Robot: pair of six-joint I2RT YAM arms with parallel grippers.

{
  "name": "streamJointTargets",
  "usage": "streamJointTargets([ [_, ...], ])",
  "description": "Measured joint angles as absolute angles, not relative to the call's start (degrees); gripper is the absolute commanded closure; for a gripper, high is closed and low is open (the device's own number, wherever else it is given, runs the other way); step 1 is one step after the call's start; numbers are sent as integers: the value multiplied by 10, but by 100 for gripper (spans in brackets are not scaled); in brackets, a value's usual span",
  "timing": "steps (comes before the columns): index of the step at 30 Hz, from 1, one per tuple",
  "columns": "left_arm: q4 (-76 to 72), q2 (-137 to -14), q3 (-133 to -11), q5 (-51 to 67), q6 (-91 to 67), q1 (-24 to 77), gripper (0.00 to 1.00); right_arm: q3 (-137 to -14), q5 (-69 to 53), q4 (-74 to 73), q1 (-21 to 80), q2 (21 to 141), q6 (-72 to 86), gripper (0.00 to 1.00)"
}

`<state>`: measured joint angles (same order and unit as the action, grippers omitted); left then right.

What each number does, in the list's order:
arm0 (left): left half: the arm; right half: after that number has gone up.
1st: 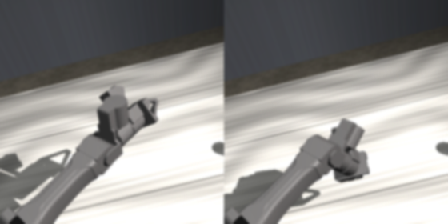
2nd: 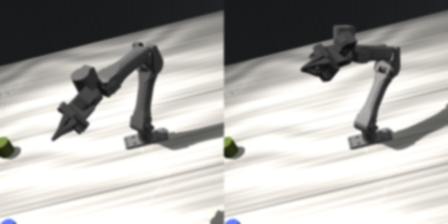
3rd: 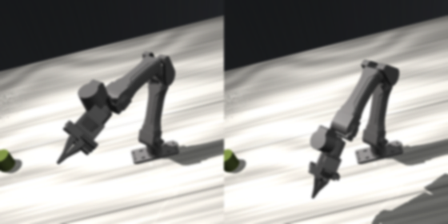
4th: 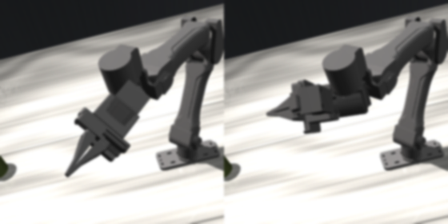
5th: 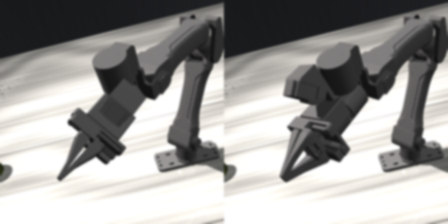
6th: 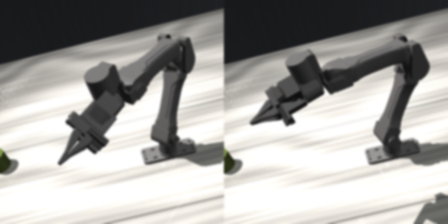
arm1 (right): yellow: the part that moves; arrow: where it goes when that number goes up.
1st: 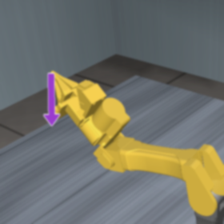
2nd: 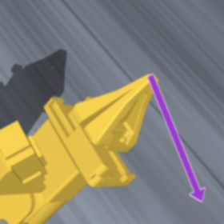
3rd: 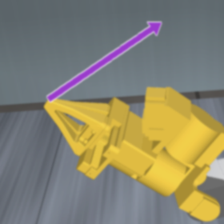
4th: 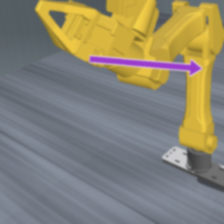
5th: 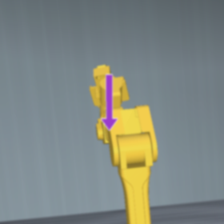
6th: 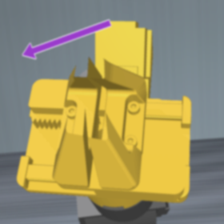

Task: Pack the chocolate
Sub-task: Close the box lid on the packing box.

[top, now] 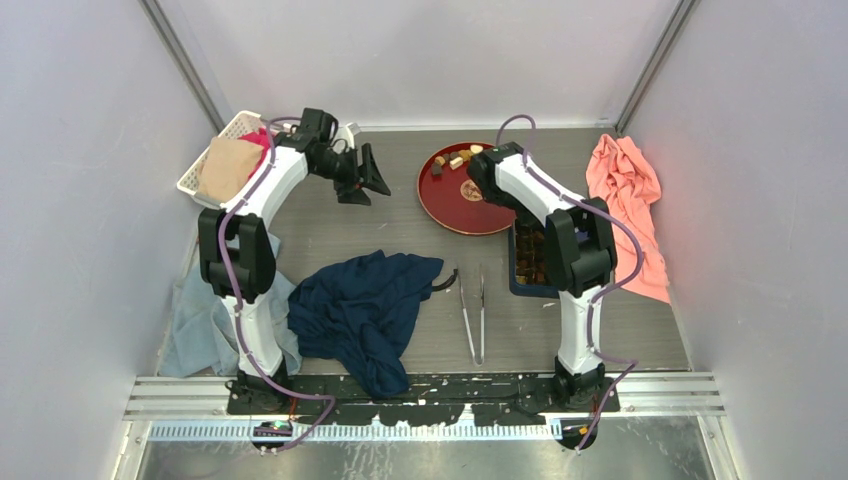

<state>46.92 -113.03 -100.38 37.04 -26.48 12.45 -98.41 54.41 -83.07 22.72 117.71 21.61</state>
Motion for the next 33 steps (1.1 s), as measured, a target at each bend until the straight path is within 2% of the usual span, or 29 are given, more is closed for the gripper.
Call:
streamJointTargets([
  [13,473,-1130,-1004,371,-262,120,36,-994,537,-829,254,1215,225,99],
  [19,475,-1130,-1002,371,-260,113,36,-994,533,-832,271,1221,227,95],
  [21,475,-1130,-1002,371,-260,112,36,-994,532,-833,278,1224,227,91],
  [26,475,-1130,-1002,371,-258,111,36,-986,531,-834,291,1230,229,72],
  [33,475,-1130,-1002,371,-254,111,36,-975,483,-816,301,1233,245,60],
])
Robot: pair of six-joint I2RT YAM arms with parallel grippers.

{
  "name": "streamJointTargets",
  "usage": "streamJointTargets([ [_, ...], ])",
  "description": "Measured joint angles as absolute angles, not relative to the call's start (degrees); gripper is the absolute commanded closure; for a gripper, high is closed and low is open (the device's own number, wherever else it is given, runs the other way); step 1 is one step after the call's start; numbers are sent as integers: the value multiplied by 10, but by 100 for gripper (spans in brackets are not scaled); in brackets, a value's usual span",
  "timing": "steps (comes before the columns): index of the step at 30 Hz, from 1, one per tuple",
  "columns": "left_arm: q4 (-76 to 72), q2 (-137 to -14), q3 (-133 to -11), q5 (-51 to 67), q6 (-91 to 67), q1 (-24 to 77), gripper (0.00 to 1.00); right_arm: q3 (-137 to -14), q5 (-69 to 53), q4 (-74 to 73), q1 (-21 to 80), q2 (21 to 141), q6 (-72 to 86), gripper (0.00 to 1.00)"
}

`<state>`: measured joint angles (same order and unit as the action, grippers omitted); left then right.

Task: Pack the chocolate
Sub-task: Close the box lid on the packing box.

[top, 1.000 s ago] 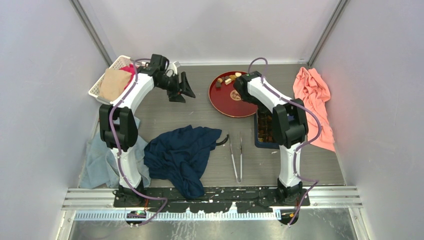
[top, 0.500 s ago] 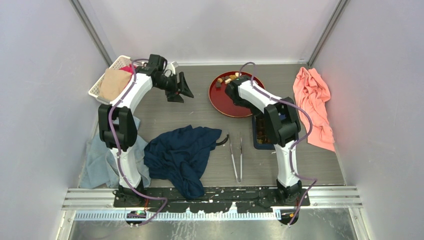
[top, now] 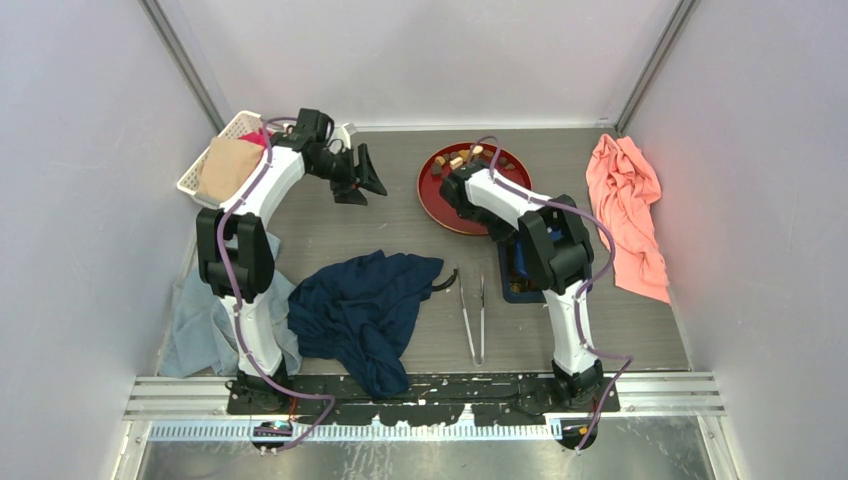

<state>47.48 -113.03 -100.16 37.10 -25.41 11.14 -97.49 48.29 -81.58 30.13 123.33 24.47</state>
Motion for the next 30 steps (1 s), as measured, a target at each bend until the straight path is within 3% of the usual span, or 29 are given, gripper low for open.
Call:
streamJointTargets([
  [9,475,-1130,-1002,371,-253,111,36,-975,409,-798,315,1235,263,51],
  [22,469,-1130,-1001,371,-264,118,34,-1015,302,-794,318,1214,278,28],
  [30,454,-1128,-990,360,-285,174,35,-1074,264,-783,316,1161,282,25],
])
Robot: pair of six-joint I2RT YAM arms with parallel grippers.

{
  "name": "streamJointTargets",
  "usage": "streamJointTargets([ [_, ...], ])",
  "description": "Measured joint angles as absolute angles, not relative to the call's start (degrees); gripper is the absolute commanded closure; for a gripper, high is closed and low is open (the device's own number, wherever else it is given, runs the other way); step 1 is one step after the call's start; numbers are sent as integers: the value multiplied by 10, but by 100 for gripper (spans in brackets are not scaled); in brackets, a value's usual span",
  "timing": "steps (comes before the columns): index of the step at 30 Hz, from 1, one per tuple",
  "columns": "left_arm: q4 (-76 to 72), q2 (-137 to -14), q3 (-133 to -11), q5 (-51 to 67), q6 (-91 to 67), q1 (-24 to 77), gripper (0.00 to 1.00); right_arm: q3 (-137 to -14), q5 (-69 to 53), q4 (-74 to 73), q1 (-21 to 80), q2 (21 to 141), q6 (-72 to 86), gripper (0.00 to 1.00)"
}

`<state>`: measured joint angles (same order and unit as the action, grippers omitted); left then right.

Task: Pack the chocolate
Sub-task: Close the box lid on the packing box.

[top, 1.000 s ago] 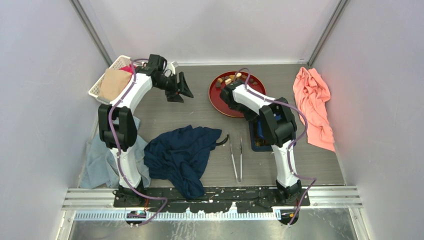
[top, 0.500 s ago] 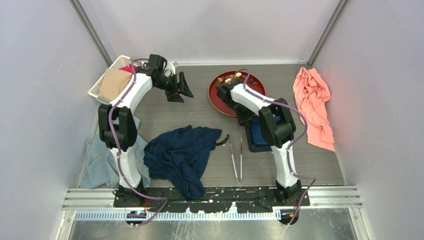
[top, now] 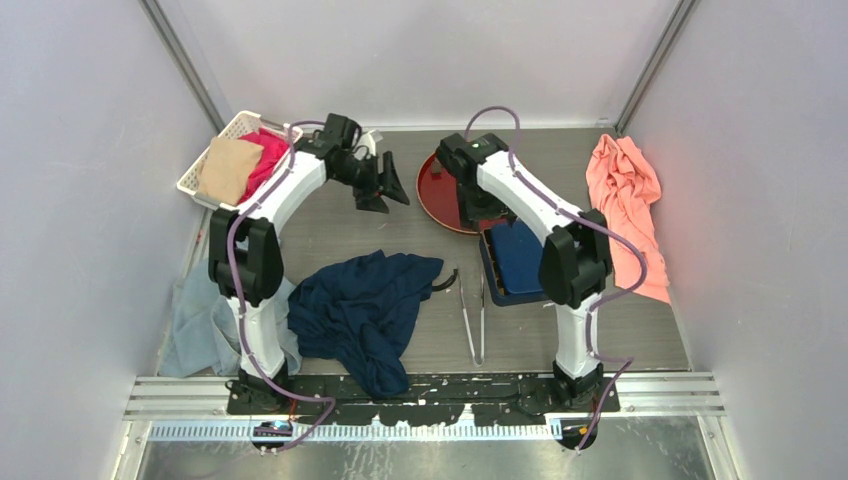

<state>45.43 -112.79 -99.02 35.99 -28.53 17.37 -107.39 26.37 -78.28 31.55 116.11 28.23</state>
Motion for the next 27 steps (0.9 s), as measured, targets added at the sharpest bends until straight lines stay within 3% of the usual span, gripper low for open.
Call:
streamJointTargets([
  [4,438,-1128,-991,350,-310,223,36,-1048,227,-747,289,1094,289,30],
  [8,435,-1141,-1011,325,-331,280,36,-912,160,-668,172,978,322,55],
  [12,435,-1193,-1071,304,-349,338,40,-782,133,-606,2,904,374,70],
  [17,452,-1289,-1185,280,-349,405,47,-689,114,-555,-103,884,416,74],
  [27,497,-1376,-1268,264,-328,442,49,-677,115,-494,-127,909,420,75],
])
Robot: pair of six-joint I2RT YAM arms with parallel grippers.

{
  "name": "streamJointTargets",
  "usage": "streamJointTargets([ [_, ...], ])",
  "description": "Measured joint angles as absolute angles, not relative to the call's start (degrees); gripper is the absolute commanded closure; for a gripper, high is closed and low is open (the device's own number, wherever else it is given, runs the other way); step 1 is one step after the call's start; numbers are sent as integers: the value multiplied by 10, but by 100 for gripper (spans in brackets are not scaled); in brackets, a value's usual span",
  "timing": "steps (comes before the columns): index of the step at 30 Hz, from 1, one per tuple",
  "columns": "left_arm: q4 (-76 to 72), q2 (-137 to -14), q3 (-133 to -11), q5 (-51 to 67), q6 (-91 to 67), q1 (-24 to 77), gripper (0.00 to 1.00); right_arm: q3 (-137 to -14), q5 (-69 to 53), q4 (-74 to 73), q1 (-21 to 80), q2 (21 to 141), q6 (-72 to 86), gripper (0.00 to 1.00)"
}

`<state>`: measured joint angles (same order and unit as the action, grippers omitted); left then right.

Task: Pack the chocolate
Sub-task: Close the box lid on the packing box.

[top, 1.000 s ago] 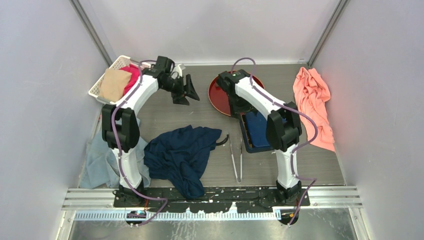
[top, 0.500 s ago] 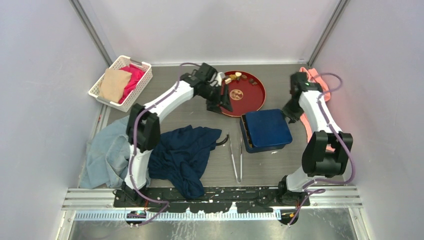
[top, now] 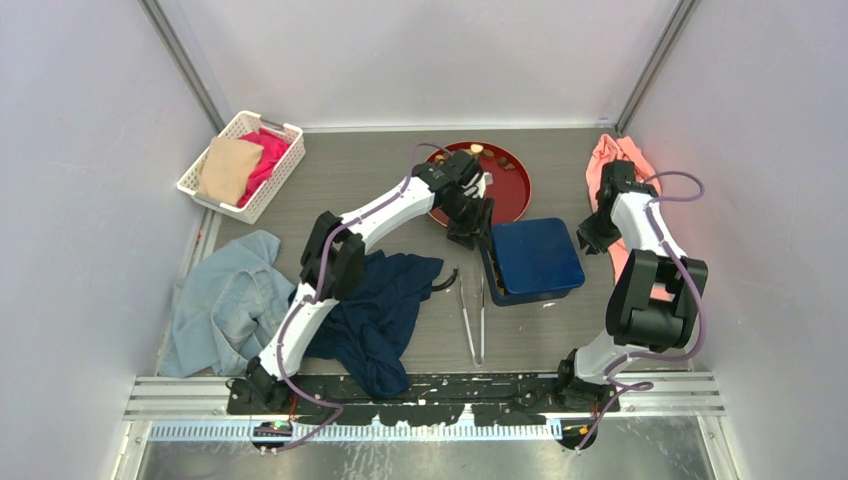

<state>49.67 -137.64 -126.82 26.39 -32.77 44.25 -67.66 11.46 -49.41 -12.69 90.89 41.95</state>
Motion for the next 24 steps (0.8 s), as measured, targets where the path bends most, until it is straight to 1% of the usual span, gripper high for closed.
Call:
streamJointTargets([
  [4,509,-1385,-1270,253,-325,439,49,-677,109,-478,-140,937,415,75],
  [8,510,-1385,-1270,248,-323,437,51,-677,78,-463,-152,971,411,75],
  [9,510,-1385,-1269,247,-323,436,52,-677,71,-462,-154,976,411,75],
  [10,510,-1385,-1269,247,-323,434,56,-677,63,-460,-155,982,409,75],
  [12,508,-1385,-1269,247,-324,433,59,-677,49,-458,-155,987,406,75],
  [24,495,-1385,-1249,265,-329,426,72,-676,-28,-453,-155,988,365,74],
])
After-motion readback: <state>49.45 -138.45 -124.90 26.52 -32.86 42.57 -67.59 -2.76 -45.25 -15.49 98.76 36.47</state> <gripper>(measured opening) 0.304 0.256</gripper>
